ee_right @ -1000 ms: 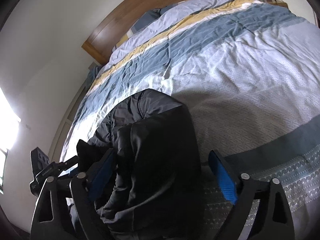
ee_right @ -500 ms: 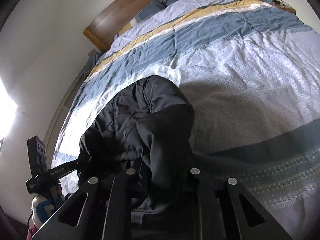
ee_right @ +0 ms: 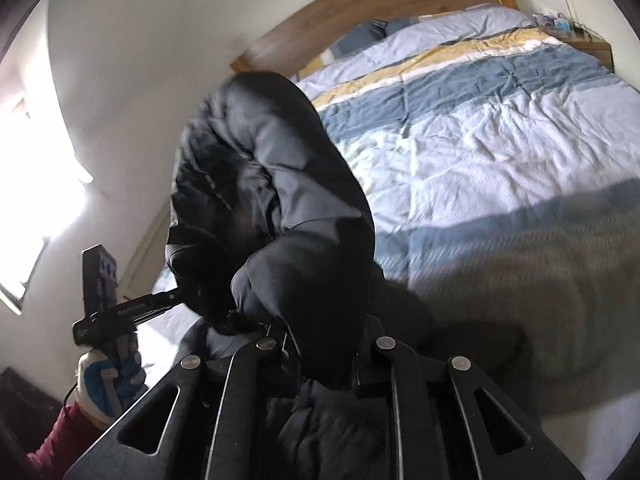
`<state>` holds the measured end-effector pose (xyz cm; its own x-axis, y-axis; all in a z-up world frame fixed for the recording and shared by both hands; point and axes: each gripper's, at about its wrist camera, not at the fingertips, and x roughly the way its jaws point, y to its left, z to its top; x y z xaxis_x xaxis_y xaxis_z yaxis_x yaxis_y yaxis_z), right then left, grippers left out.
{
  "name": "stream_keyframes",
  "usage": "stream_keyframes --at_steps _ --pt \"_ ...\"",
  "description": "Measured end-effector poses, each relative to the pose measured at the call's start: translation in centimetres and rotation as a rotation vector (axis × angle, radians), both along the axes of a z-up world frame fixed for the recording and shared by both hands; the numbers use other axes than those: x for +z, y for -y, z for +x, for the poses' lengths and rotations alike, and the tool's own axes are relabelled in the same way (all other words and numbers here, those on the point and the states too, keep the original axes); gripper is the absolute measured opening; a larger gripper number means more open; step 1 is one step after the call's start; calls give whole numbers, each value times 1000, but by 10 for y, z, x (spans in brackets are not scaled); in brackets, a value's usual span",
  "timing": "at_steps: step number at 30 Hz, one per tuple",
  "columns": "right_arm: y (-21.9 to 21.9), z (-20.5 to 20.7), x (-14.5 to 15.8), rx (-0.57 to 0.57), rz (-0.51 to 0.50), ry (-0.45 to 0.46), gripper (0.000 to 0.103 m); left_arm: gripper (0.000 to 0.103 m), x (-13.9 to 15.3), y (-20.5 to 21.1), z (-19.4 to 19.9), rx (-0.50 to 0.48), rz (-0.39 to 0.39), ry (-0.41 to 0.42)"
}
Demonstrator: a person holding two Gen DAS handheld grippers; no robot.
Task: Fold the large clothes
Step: 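Grasp the coat hem with the right tool while the left tool grasps it too, then lift the hem with both tools and fold it toward the collar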
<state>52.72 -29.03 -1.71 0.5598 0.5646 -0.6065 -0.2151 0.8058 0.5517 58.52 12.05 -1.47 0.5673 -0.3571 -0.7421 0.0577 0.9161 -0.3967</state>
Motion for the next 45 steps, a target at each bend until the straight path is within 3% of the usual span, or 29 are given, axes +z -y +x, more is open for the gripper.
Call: stream_keyframes --at_steps 3,12,20,26,33,37,39,45 --pt "3 -34 -2 13 19 7 18 6 -2 -2 -38 -17 31 14" --pt "19 -93 -32 -4 72 -19 18 4 -32 -17 -118 2 7 21" --pt "12 -125 -39 36 19 1 19 1 -45 -30 -143 31 -19 26" --pt "12 -127 -71 33 -30 -46 22 1 -73 -32 -144 51 -24 -24" --pt "20 -124 -101 10 -31 -113 28 1 -86 -30 -143 49 -32 -44" --pt "23 -125 -100 -6 -34 -110 37 1 -84 -28 -149 43 -24 -51" --pt "23 -129 -97 -7 -37 -104 49 1 -80 -27 -155 42 -18 -51" --pt "25 -145 -85 -20 -78 -91 60 3 -68 -35 -180 26 13 -45"
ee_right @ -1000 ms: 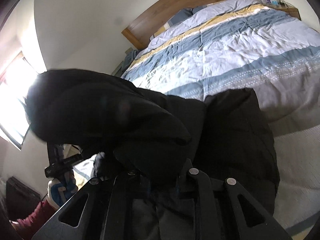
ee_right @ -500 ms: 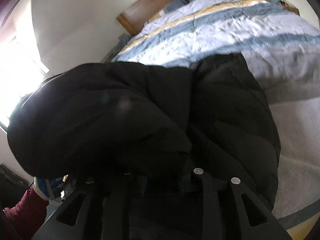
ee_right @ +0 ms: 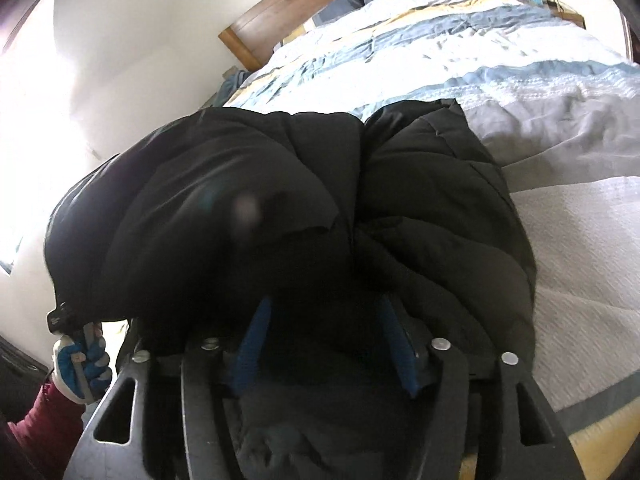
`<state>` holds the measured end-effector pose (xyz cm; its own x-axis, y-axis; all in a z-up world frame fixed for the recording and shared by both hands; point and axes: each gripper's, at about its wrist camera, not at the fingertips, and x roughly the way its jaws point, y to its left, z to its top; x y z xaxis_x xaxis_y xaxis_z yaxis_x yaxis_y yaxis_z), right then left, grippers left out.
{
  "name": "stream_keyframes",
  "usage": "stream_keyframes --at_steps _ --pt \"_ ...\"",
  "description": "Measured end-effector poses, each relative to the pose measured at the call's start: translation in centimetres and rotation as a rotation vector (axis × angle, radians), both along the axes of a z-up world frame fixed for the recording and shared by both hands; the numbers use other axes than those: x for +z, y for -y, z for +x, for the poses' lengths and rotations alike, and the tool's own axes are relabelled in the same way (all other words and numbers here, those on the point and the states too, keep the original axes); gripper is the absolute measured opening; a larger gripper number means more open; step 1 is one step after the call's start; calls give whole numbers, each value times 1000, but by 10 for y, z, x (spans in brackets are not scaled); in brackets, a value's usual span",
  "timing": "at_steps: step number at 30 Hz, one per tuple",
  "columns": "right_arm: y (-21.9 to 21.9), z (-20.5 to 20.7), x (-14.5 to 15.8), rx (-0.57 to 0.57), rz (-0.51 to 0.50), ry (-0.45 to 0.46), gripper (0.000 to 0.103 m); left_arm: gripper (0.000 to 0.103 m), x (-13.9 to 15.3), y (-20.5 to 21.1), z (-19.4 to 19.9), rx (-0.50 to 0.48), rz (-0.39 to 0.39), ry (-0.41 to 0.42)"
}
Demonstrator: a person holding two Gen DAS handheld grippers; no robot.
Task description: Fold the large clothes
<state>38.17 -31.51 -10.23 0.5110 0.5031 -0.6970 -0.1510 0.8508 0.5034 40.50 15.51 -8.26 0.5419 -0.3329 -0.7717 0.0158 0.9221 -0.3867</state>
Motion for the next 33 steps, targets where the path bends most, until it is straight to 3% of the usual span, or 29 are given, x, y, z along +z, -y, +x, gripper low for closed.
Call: stream_keyframes --at_steps 6,9,11,19,24,28,33 --pt "11 -26 23 -11 -10 34 61 5 28 -12 -25 -8 21 37" --pt "12 -31 45 -7 -11 73 62 19 51 -15 -26 0 21 81" --pt "12 -32 59 -6 -7 103 63 33 66 -15 -23 6 14 114" --pt "-18 4 113 59 4 219 73 36 107 22 18 -48 36 176" --pt "-52 33 117 125 -25 229 75 36 104 54 49 -81 50 169" --pt "-73 47 105 162 -58 205 76 36 84 78 65 -112 57 138" --pt "-87 51 76 207 -113 155 77 36 50 98 59 -162 68 93"
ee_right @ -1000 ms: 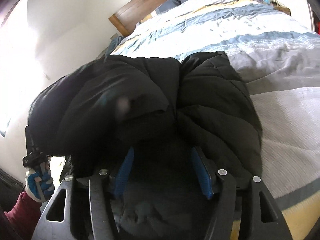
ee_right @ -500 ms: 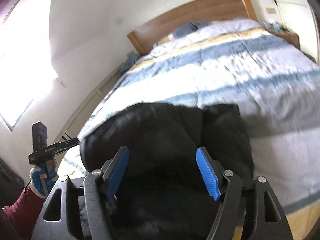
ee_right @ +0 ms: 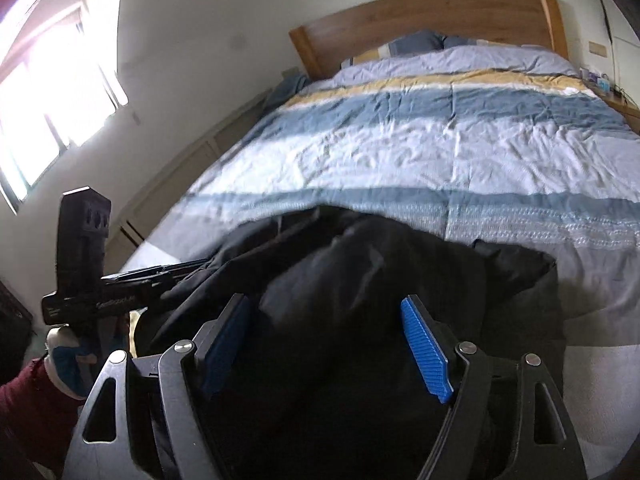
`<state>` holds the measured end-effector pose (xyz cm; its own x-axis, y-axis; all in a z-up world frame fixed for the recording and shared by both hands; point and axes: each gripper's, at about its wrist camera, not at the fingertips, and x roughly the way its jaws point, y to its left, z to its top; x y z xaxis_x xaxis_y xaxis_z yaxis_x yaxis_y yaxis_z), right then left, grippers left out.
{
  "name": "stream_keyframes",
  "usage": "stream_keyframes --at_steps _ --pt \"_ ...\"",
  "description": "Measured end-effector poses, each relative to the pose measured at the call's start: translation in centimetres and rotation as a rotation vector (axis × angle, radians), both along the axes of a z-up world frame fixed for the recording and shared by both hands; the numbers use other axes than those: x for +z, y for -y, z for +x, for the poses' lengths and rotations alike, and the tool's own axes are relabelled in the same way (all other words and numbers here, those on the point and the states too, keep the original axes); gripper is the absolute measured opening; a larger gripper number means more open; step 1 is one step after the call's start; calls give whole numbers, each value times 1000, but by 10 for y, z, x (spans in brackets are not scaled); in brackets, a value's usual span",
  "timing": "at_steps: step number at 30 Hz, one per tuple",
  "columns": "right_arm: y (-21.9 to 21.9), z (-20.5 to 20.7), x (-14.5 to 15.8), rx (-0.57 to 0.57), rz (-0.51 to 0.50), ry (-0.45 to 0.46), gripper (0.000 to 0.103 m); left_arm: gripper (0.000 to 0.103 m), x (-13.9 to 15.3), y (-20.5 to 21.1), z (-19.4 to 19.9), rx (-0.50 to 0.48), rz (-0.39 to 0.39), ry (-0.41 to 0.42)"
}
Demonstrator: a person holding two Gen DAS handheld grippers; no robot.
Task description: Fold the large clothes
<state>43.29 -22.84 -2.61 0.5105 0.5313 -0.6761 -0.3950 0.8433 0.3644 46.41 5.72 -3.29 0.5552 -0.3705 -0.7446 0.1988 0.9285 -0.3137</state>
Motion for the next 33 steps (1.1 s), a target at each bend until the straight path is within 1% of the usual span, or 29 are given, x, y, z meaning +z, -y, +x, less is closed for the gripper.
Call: stream_keyframes --at_steps 4,10,14,18,20,22,25,28,31,33 --pt "-1 -14 -26 44 -64 -38 77 36 -22 5 -16 -21 29 -18" --pt "0 -37 -48 82 -99 -50 77 36 -48 17 -47 -87 142 -1" --pt "-6 -45 -67 100 -170 -47 77 36 -66 16 -57 -90 144 -2" --pt "-1 -43 -84 83 -133 -69 77 36 -85 15 -56 -70 124 -20" --pt "0 -43 -90 75 -125 -70 77 36 -92 16 -57 -56 120 -13" --pt "-1 -44 -94 70 -132 -60 77 36 -98 19 -60 -51 137 8" --pt "-3 -46 -98 61 -136 -52 78 36 -102 20 -65 -43 150 22" --pt "-4 -47 -97 51 -138 -60 77 36 -99 20 -65 -40 158 11" --pt "-7 -47 -85 37 -168 -79 77 36 -83 22 -65 -25 172 0" --pt "-10 -47 -74 39 -193 -75 77 36 -69 23 -72 -27 176 24"
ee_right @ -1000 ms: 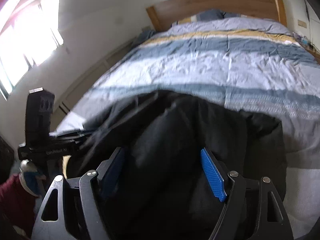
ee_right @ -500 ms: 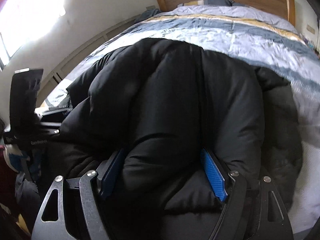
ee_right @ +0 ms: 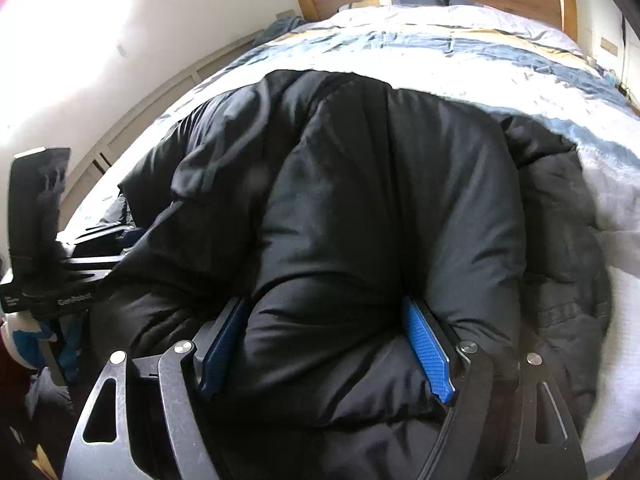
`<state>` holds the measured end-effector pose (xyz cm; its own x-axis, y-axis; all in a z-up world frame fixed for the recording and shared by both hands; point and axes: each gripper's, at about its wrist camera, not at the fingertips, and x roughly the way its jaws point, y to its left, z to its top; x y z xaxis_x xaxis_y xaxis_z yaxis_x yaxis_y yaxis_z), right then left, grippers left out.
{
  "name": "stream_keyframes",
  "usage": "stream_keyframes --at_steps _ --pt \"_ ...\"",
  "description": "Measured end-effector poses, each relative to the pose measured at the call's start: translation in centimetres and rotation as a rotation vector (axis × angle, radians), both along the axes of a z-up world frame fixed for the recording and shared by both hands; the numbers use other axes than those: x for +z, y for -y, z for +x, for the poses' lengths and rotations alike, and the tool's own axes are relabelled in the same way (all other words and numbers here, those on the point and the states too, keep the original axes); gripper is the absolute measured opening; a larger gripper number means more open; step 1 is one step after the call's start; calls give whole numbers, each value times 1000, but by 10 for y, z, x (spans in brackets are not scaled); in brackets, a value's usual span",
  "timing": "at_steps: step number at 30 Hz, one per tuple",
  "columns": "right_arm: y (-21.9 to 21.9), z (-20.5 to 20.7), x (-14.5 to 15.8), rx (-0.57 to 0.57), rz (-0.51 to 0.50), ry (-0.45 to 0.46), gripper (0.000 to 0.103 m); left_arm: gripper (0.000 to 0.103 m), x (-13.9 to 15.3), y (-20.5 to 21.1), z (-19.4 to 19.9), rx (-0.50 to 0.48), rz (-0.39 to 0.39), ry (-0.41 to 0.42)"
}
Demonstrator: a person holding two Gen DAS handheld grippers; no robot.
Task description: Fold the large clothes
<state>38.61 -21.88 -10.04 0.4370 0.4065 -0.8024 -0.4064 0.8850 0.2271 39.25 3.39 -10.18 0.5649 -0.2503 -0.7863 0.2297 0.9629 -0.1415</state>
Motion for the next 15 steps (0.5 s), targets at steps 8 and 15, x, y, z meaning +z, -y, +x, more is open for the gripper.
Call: stream_keyframes --at_steps 8,15 --pt "12 -13 43 -12 10 68 81 36 47 8 -19 -20 -45 87" --pt "22 -1 35 -48 12 63 88 36 26 23 -20 -51 -30 33"
